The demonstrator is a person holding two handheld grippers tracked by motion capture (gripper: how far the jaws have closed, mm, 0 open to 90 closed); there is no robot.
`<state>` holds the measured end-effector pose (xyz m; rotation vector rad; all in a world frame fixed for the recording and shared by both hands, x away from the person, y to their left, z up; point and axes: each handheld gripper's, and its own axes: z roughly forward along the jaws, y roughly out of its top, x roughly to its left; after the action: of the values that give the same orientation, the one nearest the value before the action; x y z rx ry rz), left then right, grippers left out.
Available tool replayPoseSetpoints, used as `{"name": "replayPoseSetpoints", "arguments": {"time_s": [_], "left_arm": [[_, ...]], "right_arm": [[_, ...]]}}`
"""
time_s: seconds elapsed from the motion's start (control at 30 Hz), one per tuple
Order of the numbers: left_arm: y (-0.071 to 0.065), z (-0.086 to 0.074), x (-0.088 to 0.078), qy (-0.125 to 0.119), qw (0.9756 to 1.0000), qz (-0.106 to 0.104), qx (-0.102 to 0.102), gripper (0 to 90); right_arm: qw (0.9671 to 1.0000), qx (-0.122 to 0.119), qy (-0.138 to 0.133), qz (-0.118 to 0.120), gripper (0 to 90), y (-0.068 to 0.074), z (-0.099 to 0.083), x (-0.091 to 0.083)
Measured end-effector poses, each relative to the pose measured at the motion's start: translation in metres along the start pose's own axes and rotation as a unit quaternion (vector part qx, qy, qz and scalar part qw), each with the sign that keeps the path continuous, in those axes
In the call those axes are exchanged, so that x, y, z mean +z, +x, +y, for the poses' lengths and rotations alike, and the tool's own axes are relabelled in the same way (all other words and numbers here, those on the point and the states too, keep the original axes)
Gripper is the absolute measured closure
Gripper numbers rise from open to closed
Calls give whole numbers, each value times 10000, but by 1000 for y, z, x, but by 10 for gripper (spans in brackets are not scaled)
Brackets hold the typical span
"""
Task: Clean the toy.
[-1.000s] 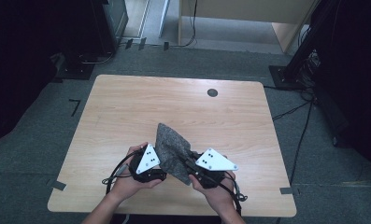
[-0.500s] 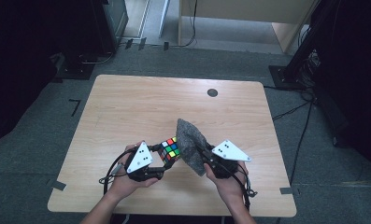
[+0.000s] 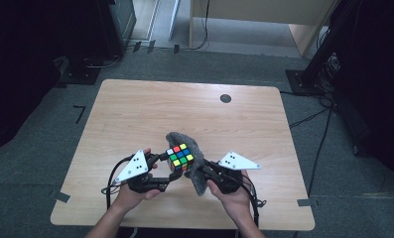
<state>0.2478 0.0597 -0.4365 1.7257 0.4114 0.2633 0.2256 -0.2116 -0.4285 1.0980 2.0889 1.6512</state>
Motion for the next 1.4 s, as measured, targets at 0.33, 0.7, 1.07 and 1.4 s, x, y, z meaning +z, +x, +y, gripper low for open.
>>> {"name": "replayPoseSetpoints", "arguments": {"time_s": [0.33, 0.7, 1.07, 1.4], "left_arm": [[2, 0, 1, 163, 9999, 29, -6, 345], [0, 3, 1, 104, 9999, -21, -20, 345], [-1, 3, 2, 122, 9999, -71, -45, 345], [-2, 1, 6, 266, 9996, -93, -1, 345]], "right_arm": [[9994, 136, -301, -70, 803, -3, 9, -12], [9996, 152, 234, -81, 802, -3, -3, 4], [9997, 233, -7, -1, 801, -2, 1, -2], [9993, 18, -360, -142, 801, 4, 11, -14]]}}
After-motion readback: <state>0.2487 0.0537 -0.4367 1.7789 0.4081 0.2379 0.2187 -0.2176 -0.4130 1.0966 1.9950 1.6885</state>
